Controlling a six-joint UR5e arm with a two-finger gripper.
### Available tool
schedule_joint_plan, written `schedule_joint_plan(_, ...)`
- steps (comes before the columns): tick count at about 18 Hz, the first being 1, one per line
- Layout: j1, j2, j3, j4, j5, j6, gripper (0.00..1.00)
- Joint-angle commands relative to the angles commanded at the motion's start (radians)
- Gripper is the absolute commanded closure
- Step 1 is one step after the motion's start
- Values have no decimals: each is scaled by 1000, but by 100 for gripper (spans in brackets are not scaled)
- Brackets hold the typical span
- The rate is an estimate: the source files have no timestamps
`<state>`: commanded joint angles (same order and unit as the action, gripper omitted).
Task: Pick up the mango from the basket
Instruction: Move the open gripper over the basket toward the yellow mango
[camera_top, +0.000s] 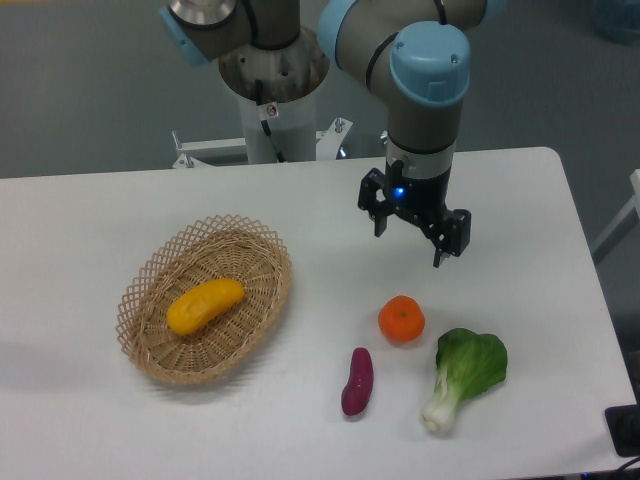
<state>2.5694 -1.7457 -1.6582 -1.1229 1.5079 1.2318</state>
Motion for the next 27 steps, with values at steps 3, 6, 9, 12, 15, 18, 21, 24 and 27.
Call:
schedule_joint_plan(3, -2, 3, -26, 6, 0, 2, 0)
schedule_joint_plan(6, -2, 20, -41, 3, -2, 0, 0)
schedule_joint_plan(9, -14, 47, -69, 5, -3, -9, 0)
schedule_joint_plan(12, -21, 73, -92, 9, -17, -35, 0)
schedule_joint_plan(15, -76, 100, -139, 17, -17, -118, 0)
schedule_joint_plan(18, -139, 104, -170, 41, -15, -228, 0)
schedule_joint_plan(21, -221, 87, -210, 89, -15, -374, 0)
schedule_joint_plan(24, -299, 42, -219, 153, -14, -480, 0)
schedule_joint_plan(27, -365, -3, -219, 216, -5, -505, 0)
